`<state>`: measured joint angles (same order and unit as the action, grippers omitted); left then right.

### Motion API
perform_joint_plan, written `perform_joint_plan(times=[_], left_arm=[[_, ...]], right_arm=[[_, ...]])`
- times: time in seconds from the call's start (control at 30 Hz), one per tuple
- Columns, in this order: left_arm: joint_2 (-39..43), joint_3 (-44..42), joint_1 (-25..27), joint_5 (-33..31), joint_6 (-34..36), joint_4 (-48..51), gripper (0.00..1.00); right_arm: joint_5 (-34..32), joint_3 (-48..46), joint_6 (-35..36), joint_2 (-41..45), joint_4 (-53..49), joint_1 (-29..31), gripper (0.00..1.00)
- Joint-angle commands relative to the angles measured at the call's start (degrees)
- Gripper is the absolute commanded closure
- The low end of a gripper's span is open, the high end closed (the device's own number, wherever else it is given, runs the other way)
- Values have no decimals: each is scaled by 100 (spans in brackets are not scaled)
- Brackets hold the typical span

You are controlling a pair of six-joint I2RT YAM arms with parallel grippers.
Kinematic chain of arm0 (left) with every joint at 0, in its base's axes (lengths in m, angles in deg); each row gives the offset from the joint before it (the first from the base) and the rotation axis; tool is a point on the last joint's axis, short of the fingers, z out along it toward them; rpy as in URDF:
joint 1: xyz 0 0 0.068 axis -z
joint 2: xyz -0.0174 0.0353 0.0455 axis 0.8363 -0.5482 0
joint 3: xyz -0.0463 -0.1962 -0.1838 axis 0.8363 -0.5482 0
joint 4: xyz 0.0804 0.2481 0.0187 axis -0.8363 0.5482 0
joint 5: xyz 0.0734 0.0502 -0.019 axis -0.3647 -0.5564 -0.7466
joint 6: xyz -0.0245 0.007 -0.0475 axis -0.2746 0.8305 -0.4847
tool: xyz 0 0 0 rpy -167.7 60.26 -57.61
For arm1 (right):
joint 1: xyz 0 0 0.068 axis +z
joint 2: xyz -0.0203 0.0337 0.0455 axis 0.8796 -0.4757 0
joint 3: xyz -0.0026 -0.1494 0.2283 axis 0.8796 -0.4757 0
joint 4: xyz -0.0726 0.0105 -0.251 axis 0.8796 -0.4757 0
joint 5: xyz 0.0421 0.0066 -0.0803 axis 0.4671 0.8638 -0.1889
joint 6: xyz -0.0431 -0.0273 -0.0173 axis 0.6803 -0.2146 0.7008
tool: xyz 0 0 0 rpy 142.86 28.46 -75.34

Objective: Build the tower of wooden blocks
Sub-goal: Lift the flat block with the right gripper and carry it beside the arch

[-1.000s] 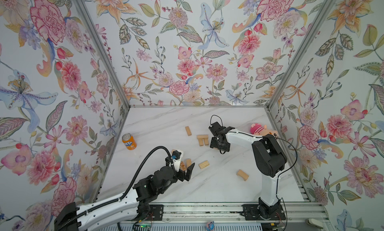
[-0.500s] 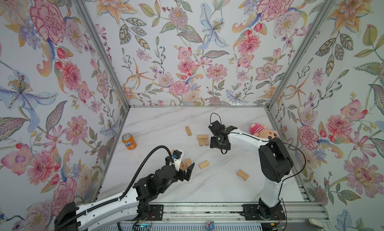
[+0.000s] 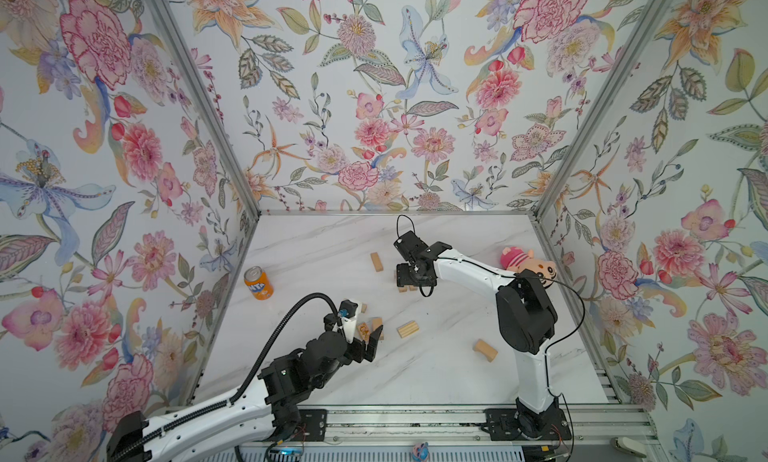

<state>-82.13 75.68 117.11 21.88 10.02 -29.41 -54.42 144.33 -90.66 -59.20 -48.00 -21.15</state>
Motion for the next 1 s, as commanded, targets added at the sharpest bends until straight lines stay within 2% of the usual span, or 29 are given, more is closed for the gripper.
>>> perform_joint_plan(times=[0.0,0.97], left_arm=[[30,199,-77,-185,-79,177,1],[19,124,-85,-296,-45,126,1]], right_arm=[[17,275,206,-221,-307,29,29],[114,822,376,-858,-535,33,27]])
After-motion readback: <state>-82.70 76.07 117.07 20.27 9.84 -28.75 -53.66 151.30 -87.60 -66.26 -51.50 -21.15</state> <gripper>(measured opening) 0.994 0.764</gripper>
